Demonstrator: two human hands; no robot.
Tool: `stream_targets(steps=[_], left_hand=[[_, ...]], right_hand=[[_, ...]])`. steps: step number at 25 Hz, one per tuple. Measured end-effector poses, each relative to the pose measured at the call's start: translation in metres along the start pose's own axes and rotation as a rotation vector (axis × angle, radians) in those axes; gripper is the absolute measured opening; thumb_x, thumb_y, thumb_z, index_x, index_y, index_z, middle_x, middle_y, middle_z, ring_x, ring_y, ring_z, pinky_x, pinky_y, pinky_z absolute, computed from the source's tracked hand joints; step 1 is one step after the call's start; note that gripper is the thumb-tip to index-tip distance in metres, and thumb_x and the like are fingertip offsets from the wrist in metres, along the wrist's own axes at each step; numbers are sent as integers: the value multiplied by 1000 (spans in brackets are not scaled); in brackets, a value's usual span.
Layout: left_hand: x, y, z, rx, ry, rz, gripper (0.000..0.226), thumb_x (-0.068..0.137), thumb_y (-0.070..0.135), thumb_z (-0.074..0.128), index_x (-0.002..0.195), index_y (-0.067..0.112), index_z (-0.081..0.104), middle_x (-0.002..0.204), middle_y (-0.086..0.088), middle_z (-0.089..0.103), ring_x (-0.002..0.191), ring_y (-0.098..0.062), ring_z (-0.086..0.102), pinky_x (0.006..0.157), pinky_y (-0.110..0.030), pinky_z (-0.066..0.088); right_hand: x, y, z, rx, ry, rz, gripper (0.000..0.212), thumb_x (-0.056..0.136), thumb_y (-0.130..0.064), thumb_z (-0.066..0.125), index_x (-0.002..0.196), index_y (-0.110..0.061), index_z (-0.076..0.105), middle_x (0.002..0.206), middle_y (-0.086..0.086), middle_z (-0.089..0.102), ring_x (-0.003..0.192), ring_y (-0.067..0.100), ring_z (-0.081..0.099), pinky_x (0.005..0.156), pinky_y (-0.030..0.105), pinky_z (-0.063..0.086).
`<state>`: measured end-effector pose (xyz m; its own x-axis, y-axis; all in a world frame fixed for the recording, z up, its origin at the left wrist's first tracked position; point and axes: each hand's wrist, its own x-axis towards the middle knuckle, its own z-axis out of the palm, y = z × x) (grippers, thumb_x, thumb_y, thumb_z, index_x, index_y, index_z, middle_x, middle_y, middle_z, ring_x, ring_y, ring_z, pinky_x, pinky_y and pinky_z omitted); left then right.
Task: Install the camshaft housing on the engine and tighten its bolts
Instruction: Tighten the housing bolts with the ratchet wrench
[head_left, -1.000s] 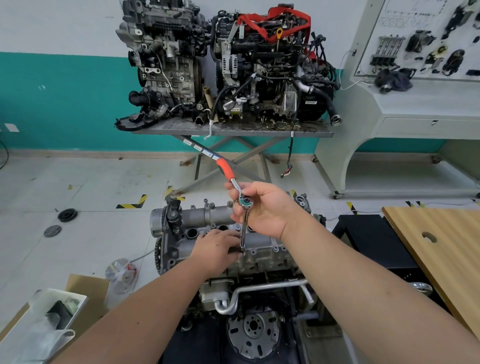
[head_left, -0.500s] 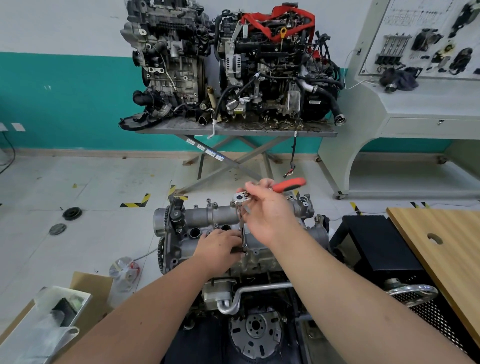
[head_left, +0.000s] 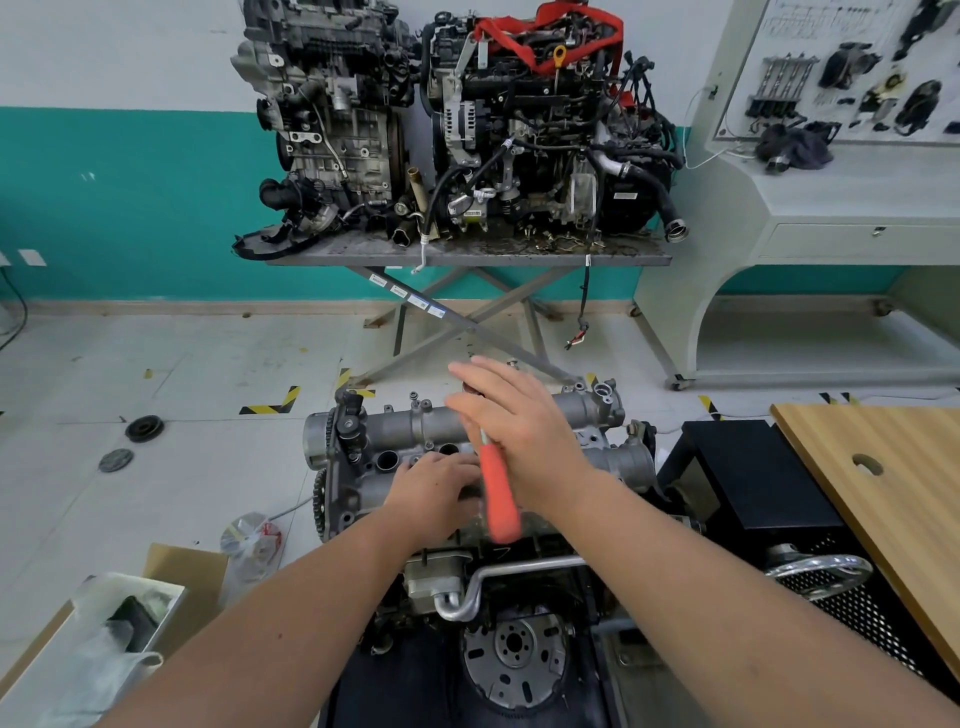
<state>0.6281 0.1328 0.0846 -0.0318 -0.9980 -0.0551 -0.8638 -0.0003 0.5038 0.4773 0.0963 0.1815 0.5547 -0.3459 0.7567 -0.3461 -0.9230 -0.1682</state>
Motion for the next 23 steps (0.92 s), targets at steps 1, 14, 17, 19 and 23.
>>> stream_targets(steps=[1,14,17,19,23], left_hand=[[0,0,0,-63,-13,7,22,98,24,57,118,20,65,128,4,62,126,-28,50,111,-51,32],[-1,4,-4,221,-86,13,27,91,51,56,112,37,64,134,30,47,124,-18,44,106,-50,34],[0,5,-5,196,-78,10,22,91,50,56,107,37,65,130,30,49,122,-18,45,106,-49,34],[0,6,-7,192,-102,-1,23,91,51,56,109,39,65,135,29,48,124,-18,43,108,-49,32],[-1,10,-12,155,-119,-14,8,88,50,58,91,44,61,133,24,52,123,-18,46,108,-50,33]], right_hand=[[4,3,-3,-88,-49,-38,22,85,-2,67,106,-4,73,121,13,67,113,34,61,96,49,48],[64,-7,-23,195,-642,561,35,101,-38,47,74,-20,59,67,1,64,52,9,52,50,28,36],[64,-8,-26,657,-573,913,26,97,-29,60,80,-11,67,65,0,70,57,4,61,67,27,43],[62,-7,-23,885,-468,1106,18,95,-22,62,92,-5,68,60,1,64,62,15,63,71,31,42],[60,-5,-14,1067,-321,1282,17,97,-22,61,99,-5,65,52,-6,50,52,11,42,55,22,35]])
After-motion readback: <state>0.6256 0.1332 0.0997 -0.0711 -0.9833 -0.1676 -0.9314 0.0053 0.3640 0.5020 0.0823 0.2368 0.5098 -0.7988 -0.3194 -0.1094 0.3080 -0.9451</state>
